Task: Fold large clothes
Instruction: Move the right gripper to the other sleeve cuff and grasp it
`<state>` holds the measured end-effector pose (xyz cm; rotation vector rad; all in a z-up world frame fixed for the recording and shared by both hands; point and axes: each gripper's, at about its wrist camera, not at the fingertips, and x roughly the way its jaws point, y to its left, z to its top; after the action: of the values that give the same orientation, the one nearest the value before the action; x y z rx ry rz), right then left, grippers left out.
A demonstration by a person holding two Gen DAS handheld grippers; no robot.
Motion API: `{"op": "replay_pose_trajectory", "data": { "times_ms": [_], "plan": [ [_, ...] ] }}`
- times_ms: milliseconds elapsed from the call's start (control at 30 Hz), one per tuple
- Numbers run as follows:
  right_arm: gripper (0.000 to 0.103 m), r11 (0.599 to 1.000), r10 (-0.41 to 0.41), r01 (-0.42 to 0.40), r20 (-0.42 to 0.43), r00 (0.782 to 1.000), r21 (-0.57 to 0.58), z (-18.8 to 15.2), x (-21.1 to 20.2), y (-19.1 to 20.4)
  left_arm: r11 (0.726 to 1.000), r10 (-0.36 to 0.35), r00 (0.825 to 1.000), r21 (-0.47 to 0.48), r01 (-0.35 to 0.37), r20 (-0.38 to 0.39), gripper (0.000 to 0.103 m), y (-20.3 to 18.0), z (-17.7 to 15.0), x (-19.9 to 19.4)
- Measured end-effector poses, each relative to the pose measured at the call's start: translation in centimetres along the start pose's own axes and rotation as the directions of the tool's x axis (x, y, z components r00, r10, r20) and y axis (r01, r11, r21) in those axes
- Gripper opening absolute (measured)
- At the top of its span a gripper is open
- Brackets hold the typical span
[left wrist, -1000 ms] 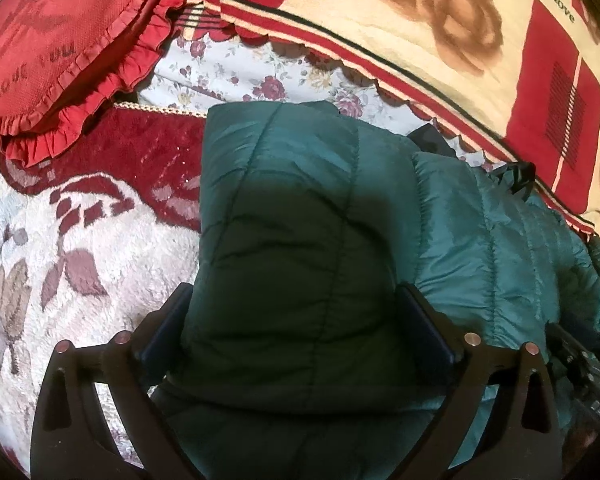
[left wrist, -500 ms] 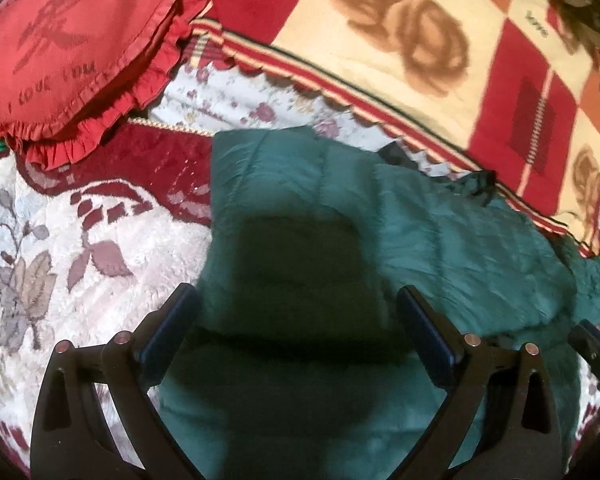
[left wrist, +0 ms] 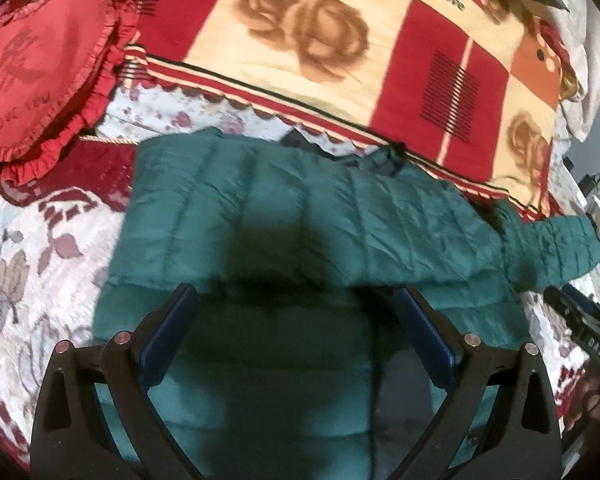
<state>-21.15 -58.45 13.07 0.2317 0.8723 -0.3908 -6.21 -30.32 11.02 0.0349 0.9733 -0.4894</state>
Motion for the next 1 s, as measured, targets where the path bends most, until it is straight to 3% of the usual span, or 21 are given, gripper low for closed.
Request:
{"op": "replay_pose_trajectory", "data": {
  "times_ms": [167, 633, 1000],
  "plan": [
    [0.075, 0.997, -0.055, 0.054, 0.006, 0.998, 0.048, 0.4, -0.1, -3.8, 0.998, 0.009, 1.0, 0.054, -0.009, -0.005, 0.1, -1.9, -0.9, 0.1],
    [0.076, 0.952, -0.211, 0.204, 0.006, 0.977, 0.226, 1.3, 0.2, -14.3, 0.998, -0.031, 0.997, 0.056, 0.034, -0.069, 0.1, -2.9, -2.3, 1.4],
    [0.08, 0.915, -0.266, 0.255, -0.006, 0.964, 0.313, 1.8, 0.5, -19.8, 0.998, -0.034, 0.996, 0.044, 0.037, -0.082, 0.1, -2.4, -2.6, 1.9]
  ]
}}
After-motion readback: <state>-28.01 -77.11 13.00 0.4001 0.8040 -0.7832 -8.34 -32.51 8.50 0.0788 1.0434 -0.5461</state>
